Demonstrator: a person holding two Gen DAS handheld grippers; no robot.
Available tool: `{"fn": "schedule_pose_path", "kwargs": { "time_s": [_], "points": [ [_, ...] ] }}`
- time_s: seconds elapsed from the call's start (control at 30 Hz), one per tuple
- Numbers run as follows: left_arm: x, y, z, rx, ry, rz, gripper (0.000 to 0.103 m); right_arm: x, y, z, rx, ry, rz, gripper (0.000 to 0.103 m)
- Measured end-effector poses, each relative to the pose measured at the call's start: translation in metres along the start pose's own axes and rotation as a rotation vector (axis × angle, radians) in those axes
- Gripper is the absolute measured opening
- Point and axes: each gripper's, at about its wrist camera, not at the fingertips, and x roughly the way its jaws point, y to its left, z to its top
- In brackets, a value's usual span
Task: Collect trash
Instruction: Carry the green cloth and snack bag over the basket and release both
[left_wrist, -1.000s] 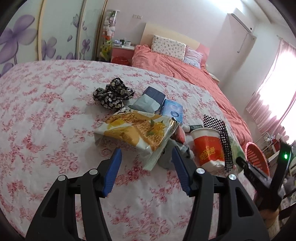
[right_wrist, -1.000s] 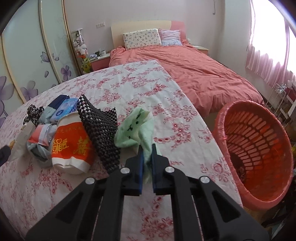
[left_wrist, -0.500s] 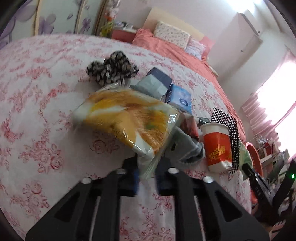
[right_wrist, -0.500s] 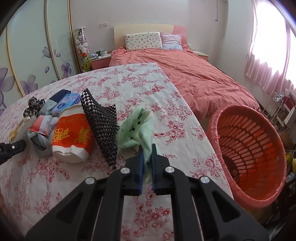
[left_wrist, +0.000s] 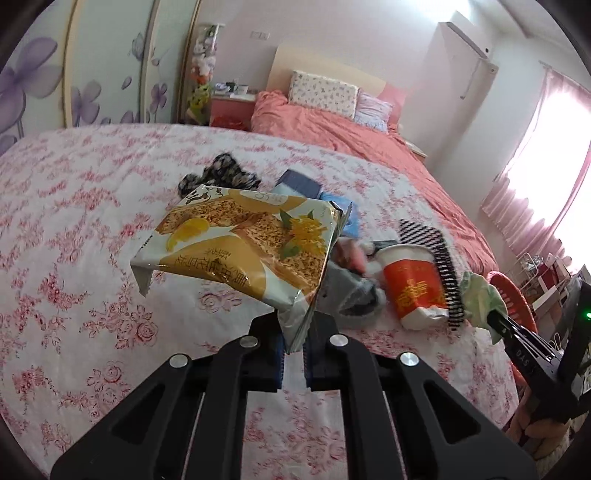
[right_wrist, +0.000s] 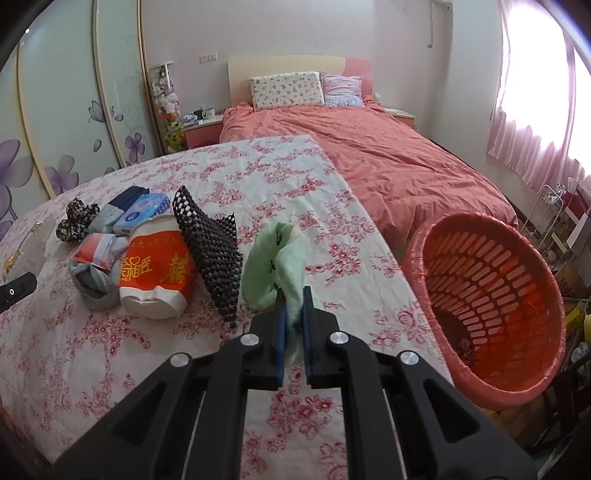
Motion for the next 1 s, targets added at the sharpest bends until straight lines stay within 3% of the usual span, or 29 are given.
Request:
{"fn": "schedule_pose_path", "kwargs": {
  "time_s": [0.43, 1.0],
  "points": [
    [-0.012, -0.061, 0.004, 0.110, -0.034, -0.068, 0.007, -0.044, -0.040, 0.001, 0.072, -0.094, 0.002, 0.008],
    [0.007, -0.155, -0.005, 0.256, -0.007, -0.225, 0.007, -0.100, -0.100, 0.003, 0.163, -0.218, -0.038, 0.008]
  ]
}}
